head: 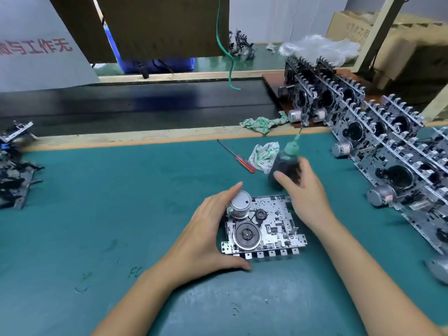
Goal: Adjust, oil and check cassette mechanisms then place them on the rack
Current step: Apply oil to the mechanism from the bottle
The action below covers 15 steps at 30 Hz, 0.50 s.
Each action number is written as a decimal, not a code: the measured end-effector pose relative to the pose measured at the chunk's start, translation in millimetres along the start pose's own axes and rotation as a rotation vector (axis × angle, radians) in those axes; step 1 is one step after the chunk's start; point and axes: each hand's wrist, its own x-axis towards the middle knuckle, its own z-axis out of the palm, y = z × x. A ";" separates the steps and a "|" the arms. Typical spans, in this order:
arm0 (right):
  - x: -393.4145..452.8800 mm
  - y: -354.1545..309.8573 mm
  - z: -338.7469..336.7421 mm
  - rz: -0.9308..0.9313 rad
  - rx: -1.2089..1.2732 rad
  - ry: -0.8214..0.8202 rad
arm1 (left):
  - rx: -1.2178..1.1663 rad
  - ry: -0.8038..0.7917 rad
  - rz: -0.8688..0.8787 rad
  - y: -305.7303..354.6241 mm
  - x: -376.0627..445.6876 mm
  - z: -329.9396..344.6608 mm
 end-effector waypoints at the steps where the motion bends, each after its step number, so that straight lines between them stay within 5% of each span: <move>1: -0.7 -2.0 -0.4 -0.041 0.042 0.019 | 0.002 0.000 0.003 0.0 -0.1 0.4; 7: -13.1 -22.0 -7.6 -0.173 0.344 0.113 | 0.012 -0.004 0.014 -0.4 0.4 1.0; 12: -21.0 -31.1 -13.7 0.002 0.930 -0.037 | 0.029 -0.022 0.019 -1.4 0.1 1.5; 15: -25.6 -34.3 -11.0 0.084 0.989 -0.061 | -0.002 -0.025 -0.004 -3.1 -0.3 2.3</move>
